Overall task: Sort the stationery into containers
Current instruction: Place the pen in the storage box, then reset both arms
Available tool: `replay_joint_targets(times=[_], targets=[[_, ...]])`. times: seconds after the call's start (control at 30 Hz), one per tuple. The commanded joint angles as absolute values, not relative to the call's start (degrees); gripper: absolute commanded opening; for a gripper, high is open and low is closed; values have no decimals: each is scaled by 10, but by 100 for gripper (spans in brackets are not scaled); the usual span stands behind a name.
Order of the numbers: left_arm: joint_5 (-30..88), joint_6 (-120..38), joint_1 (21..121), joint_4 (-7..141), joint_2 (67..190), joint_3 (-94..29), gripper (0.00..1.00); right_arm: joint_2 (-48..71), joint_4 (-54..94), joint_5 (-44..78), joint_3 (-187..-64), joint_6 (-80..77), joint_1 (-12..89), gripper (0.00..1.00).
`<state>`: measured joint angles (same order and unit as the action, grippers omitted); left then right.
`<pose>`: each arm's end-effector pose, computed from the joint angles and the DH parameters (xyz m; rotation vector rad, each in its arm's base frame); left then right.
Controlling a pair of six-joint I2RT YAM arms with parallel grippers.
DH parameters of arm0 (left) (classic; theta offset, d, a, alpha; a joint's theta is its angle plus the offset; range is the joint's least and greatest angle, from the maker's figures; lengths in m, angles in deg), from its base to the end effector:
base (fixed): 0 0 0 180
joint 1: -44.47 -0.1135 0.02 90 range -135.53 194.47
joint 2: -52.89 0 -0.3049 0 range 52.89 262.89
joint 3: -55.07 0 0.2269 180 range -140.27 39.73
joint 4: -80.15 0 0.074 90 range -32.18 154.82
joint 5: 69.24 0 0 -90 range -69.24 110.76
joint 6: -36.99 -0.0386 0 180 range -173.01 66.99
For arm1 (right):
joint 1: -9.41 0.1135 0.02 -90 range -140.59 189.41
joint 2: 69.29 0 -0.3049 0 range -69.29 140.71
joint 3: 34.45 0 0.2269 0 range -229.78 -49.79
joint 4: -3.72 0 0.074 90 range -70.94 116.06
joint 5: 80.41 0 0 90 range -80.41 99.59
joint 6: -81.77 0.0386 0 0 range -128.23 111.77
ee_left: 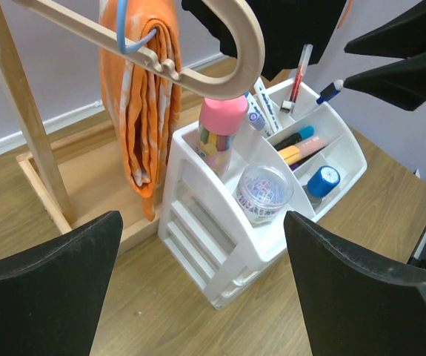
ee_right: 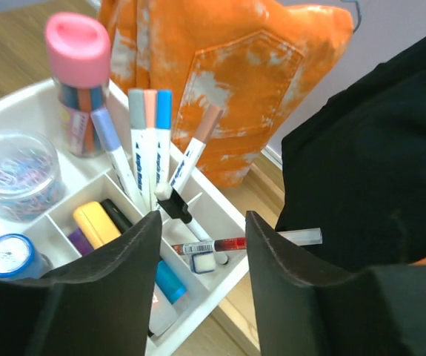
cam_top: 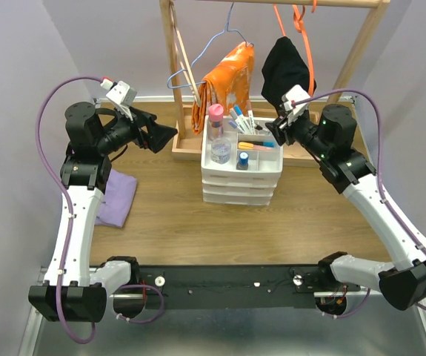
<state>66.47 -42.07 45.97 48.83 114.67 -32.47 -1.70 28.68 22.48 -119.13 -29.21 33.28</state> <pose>0.1799 -0.0323 0.4710 0.4759 1.6369 -0.8237 0.2080 0.1014 0.4468 -0.8040 1.5092 0.2296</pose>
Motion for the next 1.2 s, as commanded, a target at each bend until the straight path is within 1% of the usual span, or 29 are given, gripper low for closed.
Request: replay_joint_targets(times=[0.0, 0.07, 0.1, 0.13, 0.2, 0.23, 0.3, 0.33, 0.4, 0.43, 0.47, 0.5, 0.57, 0.63, 0.7, 0.83, 0.9, 0.93, 1.0, 1.03, 1.17], targets=[[681, -398, 457, 540, 1134, -320, 99, -46, 336, 236, -1230, -261, 330, 59], [681, -398, 457, 543, 1134, -325, 99, -55, 339, 208, -1243, -228, 330, 60], [681, -401, 457, 540, 1135, -327, 99, -62, 347, 152, -1255, -211, 330, 61], [676, -404, 457, 536, 1135, -330, 99, -65, 360, 120, -1263, -180, 330, 66], [673, -411, 457, 524, 1134, -331, 99, -80, 392, 58, -1262, -170, 323, 71], [669, -414, 457, 519, 1134, -332, 99, -85, 401, 37, -1256, -177, 323, 76], [660, -427, 458, 501, 1134, -330, 99, -91, 441, -17, -1247, -189, 323, 80], [655, -435, 458, 491, 1134, -330, 99, -88, 460, -37, -1245, -197, 323, 84], [627, -456, 459, 471, 1128, -323, 99, -87, 505, -101, -1238, -189, 322, 89], [612, -461, 458, 467, 1124, -320, 99, -86, 520, -104, -1232, -163, 316, 91], [590, -466, 458, 464, 1120, -313, 99, -95, 532, -95, -1226, -148, 306, 92], [550, -469, 458, 458, 1114, -310, 99, -100, 548, -64, -1221, -127, 275, 92], [505, -482, 458, 446, 1111, -308, 99, -110, 561, -37, -1203, -65, 234, 92], [432, -484, 458, 424, 1115, -310, 99, -105, 582, -32, -1192, -28, 179, 92], [392, -484, 458, 406, 1123, -315, 99, -87, 601, -11, -1187, -16, 124, 92], [309, -498, 459, 398, 1129, -315, 99, -50, 614, 32, -1215, 19, 58, 93], [291, -507, 457, 397, 1133, -315, 99, -30, 620, 10, -1233, 34, 55, 93], [286, -512, 457, 396, 1134, -316, 99, -8, 622, -26, -1253, 49, 55, 94], [280, -515, 457, 385, 1148, -324, 99, -4, 604, -61, -1258, 50, 55, 95], [280, -514, 457, 382, 1153, -329, 99, -3, 600, -89, -1266, 48, 55, 100], [288, -510, 457, 363, 1177, -347, 99, 15, 619, -123, -1303, 48, 55, 100]])
